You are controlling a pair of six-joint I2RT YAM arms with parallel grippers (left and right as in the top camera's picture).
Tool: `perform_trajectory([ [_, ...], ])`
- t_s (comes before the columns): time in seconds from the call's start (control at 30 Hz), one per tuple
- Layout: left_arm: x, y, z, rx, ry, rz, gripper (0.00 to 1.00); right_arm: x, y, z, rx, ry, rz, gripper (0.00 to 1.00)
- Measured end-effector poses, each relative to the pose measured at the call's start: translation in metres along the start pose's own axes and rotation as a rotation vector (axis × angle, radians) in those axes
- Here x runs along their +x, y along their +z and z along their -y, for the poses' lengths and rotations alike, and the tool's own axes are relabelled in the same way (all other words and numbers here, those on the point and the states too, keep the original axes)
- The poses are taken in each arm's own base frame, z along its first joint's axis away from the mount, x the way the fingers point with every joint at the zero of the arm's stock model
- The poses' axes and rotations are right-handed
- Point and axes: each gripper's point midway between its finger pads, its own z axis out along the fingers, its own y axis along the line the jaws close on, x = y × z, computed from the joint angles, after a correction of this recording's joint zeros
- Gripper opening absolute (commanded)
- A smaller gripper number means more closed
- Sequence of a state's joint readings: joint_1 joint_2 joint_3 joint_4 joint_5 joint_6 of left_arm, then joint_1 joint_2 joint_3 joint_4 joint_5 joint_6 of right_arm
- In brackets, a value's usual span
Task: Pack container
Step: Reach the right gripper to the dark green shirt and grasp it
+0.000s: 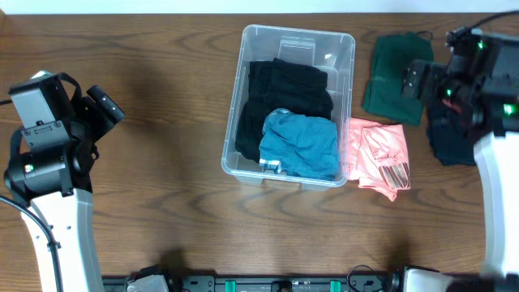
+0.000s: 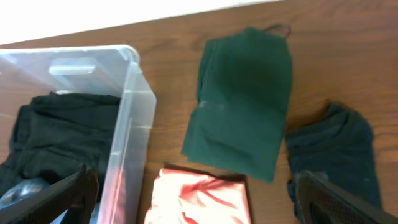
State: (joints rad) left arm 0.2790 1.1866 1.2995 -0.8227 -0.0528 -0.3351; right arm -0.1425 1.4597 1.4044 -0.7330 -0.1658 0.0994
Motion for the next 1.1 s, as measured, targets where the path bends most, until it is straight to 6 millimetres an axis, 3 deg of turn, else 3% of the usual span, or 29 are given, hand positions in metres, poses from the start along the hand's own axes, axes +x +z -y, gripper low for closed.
perform_trajectory([
  [0.37, 0.000, 0.000, 0.000, 0.000, 0.000, 0.000, 0.98, -0.030, 0.092, 0.082, 0.046, 0.246, -0.026, 0.99],
  [0.57, 0.000, 0.000, 0.000, 0.000, 0.000, 0.000, 0.98, -0.010, 0.162, 0.115, -0.041, 0.375, -0.051, 0.99],
  [0.77, 0.000, 0.000, 0.000, 0.000, 0.000, 0.000, 0.98, 0.026, 0.218, 0.124, -0.145, 0.476, -0.114, 0.98],
  [0.9, 0.000, 0.000, 0.000, 0.000, 0.000, 0.000, 0.98, 0.045, 0.237, 0.123, -0.181, 0.513, -0.155, 0.97],
  [1.1, 0.000, 0.000, 0.000, 0.000, 0.000, 0.000, 0.98, 0.056, 0.232, 0.122, -0.193, 0.557, -0.218, 0.96],
])
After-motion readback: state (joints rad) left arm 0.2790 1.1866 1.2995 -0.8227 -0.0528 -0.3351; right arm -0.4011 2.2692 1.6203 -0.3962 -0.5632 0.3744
